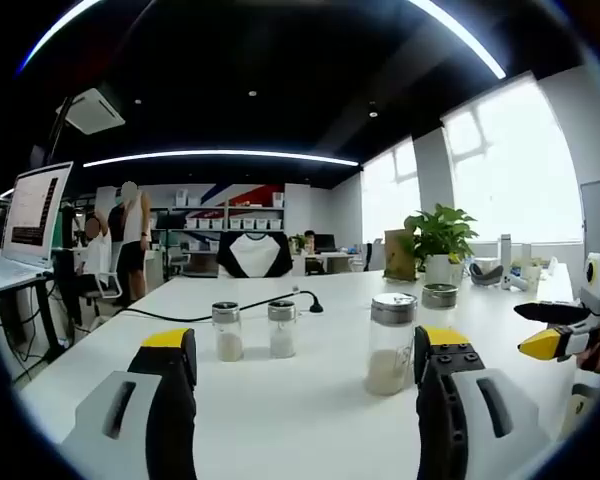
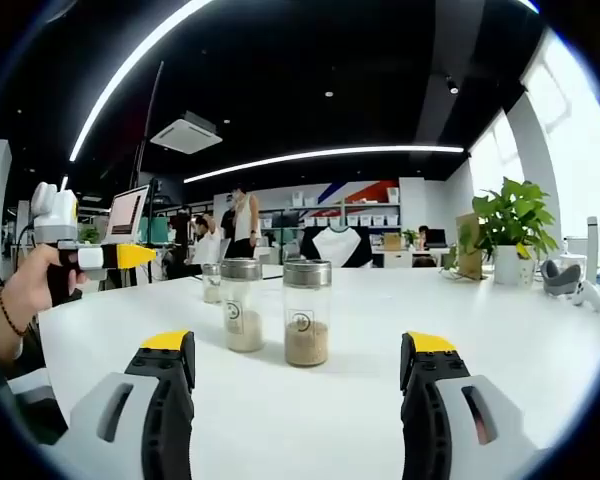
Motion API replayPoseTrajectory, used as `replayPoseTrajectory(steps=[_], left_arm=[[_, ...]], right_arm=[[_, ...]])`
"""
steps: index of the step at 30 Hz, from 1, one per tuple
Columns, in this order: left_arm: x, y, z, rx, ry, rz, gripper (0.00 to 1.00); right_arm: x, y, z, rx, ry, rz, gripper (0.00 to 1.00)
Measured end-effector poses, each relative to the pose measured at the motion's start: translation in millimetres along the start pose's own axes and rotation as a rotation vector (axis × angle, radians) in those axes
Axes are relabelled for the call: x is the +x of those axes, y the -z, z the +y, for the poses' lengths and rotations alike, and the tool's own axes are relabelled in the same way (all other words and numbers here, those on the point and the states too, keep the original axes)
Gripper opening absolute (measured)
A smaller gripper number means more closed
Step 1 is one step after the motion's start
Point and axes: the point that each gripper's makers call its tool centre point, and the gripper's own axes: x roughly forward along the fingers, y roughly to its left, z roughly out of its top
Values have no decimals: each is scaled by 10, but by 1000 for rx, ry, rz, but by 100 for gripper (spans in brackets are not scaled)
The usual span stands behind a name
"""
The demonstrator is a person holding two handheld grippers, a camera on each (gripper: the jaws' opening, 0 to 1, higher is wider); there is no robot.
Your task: Rotate the seasoning bottle until the label or dispensing opening points toward the visible target arrow and the bottle remains upright within the marked orientation range
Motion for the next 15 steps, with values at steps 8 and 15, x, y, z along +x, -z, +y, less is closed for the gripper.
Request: replayPoseTrajectory(steps=[8,15], left_arm=[[322,-21,91,-1,-7,23,95],[638,-42,159,-72,6,0,93]], right_arm=[[6,-27,17,-21,0,-3,87],[5,-28,23,1,-6,-1,86]])
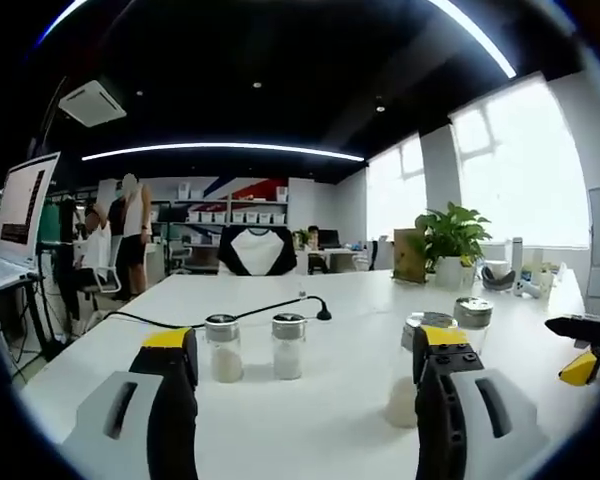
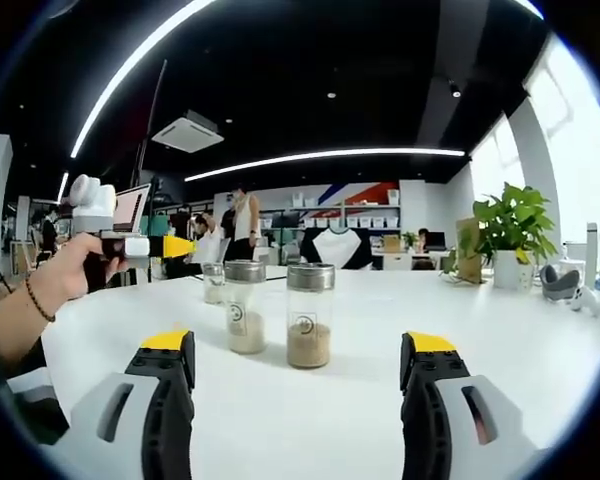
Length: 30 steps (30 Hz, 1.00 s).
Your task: Rotate the seasoning bottle until the label or dispensing opening points toward the visible target arrow and the bottle remains upright within the marked orientation range
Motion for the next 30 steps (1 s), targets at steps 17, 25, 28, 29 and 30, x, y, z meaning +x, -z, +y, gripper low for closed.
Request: replayPoseTrajectory(steps=[17,25,28,29,30], left_arm=[[608,231,125,64,21,9,77],[867,376,110,78,46,33,65],[939,432,127,109,37,46,65],[971,463,136,109,36,54,65],[987,483,149,98,34,59,64]], right_arm=[[-84,-38,-18,3,15,-7,85],[-97,-67,-12,3,18,-9,85],[-105,-69,-14,1,19,-7,85],[-107,-68,-14,1,18,-6,85],[-108,-67,-12,2,17,-5,85]])
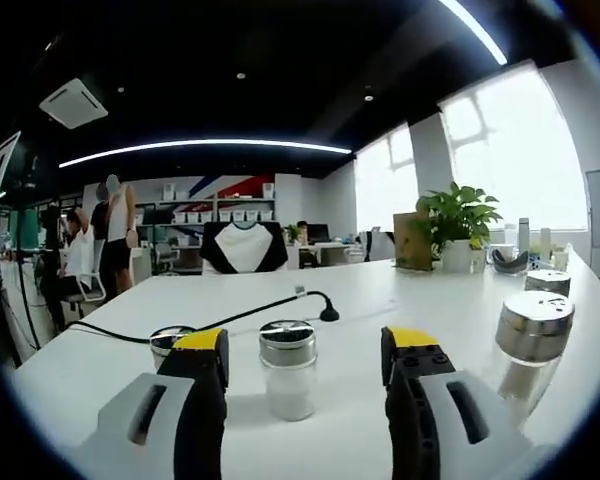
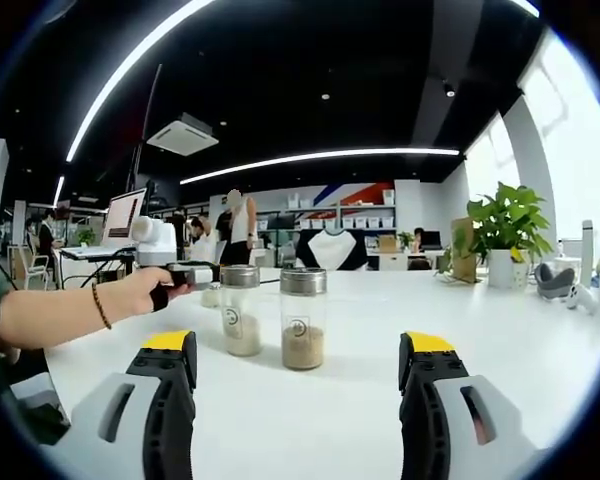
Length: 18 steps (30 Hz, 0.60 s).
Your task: Rotate the seasoning bottle until the label or dispensing opening points toward the visible target arrow and the bottle remains upright within the marked orientation range
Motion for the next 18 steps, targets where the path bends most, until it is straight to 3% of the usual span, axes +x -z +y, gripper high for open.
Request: replayPoseTrajectory(steps=[5,13,18], left_arm=[[112,119,69,-35,-17,24,62],[235,191,119,-60,-23,33,48],[267,171,91,-32,-6,28,40]], right_arm=[[-2,2,-8,2,0,4,84],[-6,17,-7,7,-1,12,84],[-6,29,-13,8,1,18,84]])
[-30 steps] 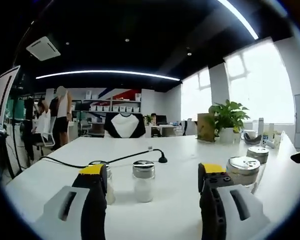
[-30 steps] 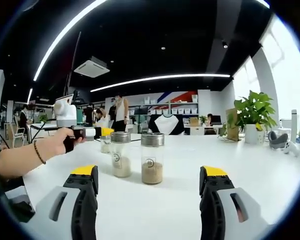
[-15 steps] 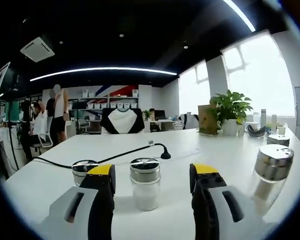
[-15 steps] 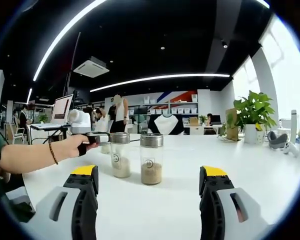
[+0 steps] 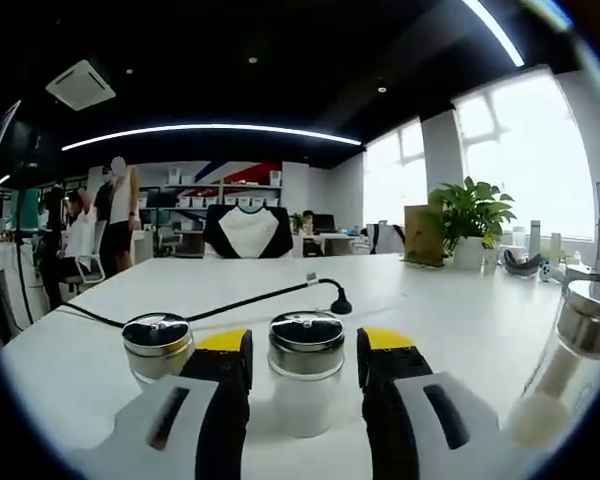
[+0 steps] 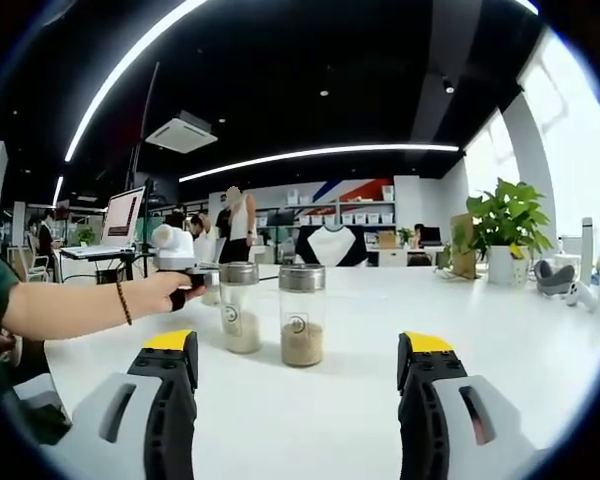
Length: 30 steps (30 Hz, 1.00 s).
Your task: Rotate the seasoning bottle until the label or dispensing opening points toward the visible target arrow and the bottle remains upright within the marked orientation range
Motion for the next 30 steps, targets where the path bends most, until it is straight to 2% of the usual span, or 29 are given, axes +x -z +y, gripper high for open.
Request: replayPoseTrajectory(steps=[6,9,23,30], left_arm=[[37,9,-9,-7,5,19,33],[33,8,-11,17,4,26,33],[21,1,-27,25,13,27,32],[-37,0,-81,33,41,26,32]], right_arm=[[23,34,20,-25,-2,16,84],[23,25,33,-16,-9,12,84],[16,52,-7,9,-5,15,83],[20,71,-14,16,-5,20,82]])
